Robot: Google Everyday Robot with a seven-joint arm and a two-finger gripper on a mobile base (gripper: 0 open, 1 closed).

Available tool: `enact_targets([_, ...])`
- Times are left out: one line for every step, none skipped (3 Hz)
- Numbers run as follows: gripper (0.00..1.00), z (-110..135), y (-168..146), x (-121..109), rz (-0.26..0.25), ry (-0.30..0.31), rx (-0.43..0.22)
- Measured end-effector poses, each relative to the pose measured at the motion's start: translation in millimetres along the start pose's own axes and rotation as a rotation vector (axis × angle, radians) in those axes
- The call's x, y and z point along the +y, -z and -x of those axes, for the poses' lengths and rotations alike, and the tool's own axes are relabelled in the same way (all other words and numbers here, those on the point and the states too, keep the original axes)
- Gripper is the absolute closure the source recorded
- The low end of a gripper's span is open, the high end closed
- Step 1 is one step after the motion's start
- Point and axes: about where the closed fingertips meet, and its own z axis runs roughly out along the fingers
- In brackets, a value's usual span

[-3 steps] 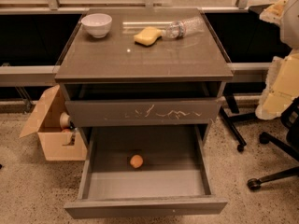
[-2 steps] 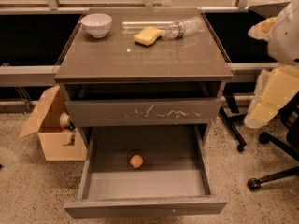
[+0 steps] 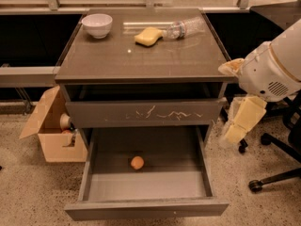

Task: Pick orange from middle drawer and place on counter

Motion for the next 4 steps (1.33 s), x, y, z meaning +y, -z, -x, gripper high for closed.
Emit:
enact_targets([0.00,0,-1,0,0.001,0.000,-0.001])
enact_targets([0.00,-12,-32,1,0.059,-0.007,-0.034])
enact_targets([0.00,-33,-75,2,0.107,-0.003,-0.064])
enact_targets([0.00,-45,-113,3,0.146,0.003,-0.078])
